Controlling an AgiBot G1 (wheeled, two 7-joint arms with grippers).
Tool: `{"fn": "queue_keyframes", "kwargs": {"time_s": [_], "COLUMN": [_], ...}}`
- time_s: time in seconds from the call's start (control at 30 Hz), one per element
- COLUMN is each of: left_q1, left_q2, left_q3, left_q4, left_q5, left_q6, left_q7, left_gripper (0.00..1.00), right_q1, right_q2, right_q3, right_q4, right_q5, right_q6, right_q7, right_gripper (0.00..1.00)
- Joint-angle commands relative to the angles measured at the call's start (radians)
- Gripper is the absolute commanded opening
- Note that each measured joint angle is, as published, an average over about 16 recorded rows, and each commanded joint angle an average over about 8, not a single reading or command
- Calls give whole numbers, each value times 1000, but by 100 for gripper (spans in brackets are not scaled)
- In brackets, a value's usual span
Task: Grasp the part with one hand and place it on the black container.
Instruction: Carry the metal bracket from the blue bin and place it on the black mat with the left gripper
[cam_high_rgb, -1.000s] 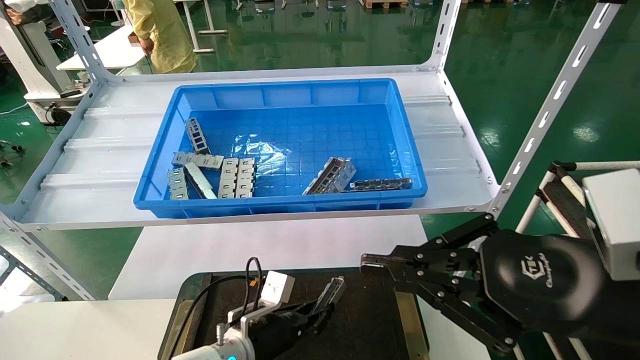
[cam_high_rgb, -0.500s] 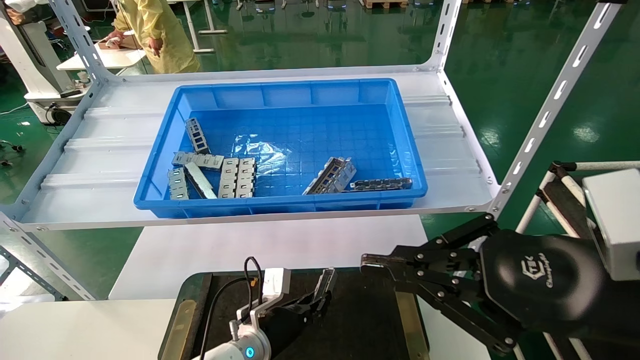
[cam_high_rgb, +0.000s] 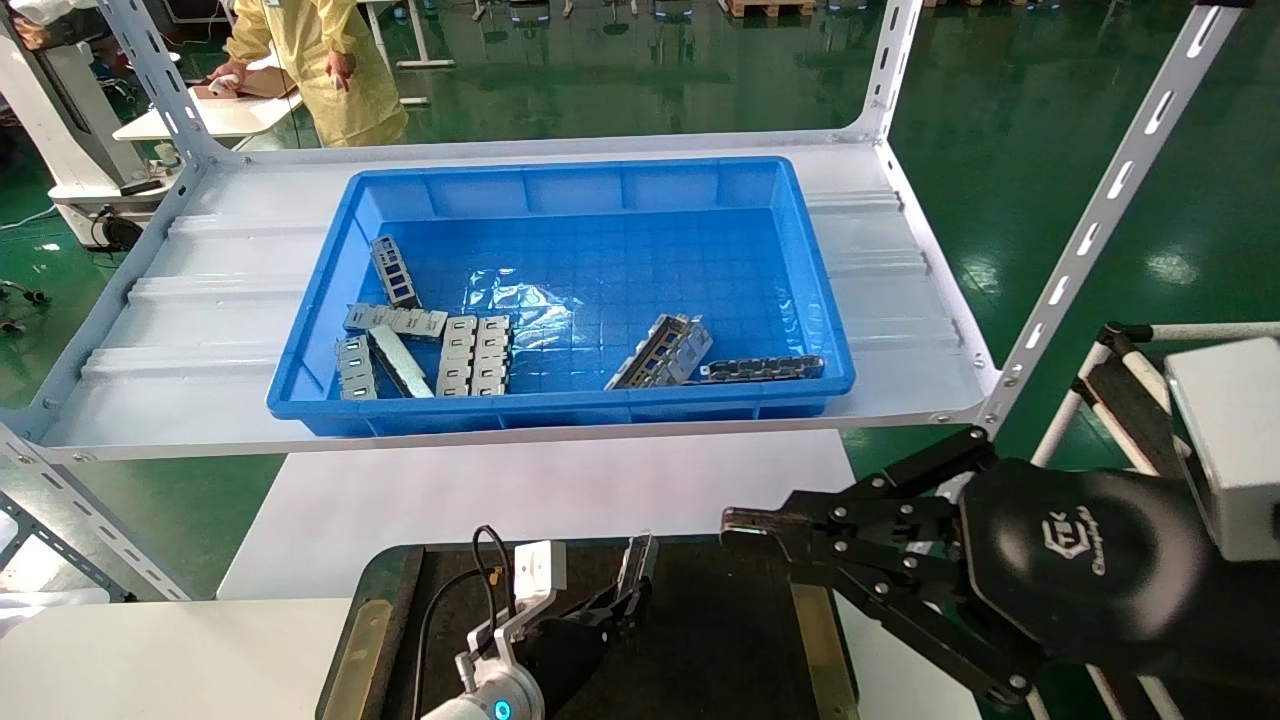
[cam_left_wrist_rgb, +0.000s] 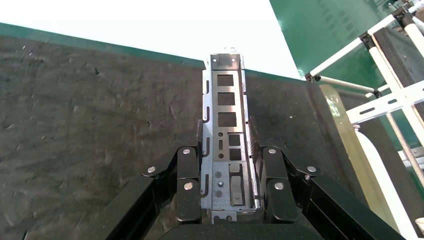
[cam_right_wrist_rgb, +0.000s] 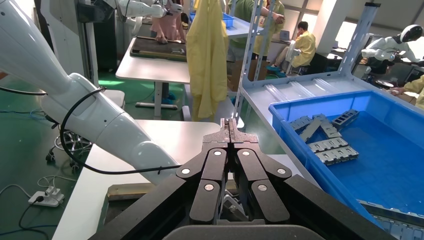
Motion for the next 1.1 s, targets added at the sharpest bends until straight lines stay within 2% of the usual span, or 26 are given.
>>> {"fn": "queue_keyframes", "kwargs": {"time_s": [0.03, 0.23, 0.3, 0.37, 0.43, 0.5, 0.57, 0.63, 0.7, 0.73, 1.1], "left_q1": [5, 10, 10, 10, 9, 8, 7, 5, 4, 3, -3], "left_q2": [3, 10, 11, 12, 12, 13, 13, 14, 14, 14, 15], "left_q3": [-1, 2, 4, 6, 9, 12, 14, 17, 20, 22, 40], "left_q4": [3, 16, 20, 23, 26, 29, 32, 35, 38, 39, 43], "left_q5": [5, 12, 14, 15, 16, 18, 19, 20, 22, 22, 32], "left_q6": [-12, -24, -25, -25, -25, -24, -24, -23, -22, -21, -17], "left_q7": [-8, -26, -33, -40, -47, -54, -60, -68, -75, -79, -118], "left_gripper": [0, 0, 0, 0, 8, 30, 55, 80, 98, 100, 100], "right_q1": [0, 0, 0, 0, 0, 0, 0, 0, 0, 0, 0], "right_q2": [0, 0, 0, 0, 0, 0, 0, 0, 1, 1, 1], "right_q3": [0, 0, -1, -1, -1, -1, -1, -1, -1, -1, -2], "right_q4": [0, 0, 0, 0, 0, 0, 0, 0, 0, 0, 0], "right_q5": [0, 0, 0, 0, 1, 1, 1, 1, 1, 1, 1], "right_q6": [0, 0, 0, 0, 0, 0, 0, 0, 1, 1, 1], "right_q7": [0, 0, 0, 0, 0, 0, -1, -1, -1, -1, -1], "right_gripper": [0, 0, 10, 33, 58, 83, 99, 100, 100, 100, 100]}}
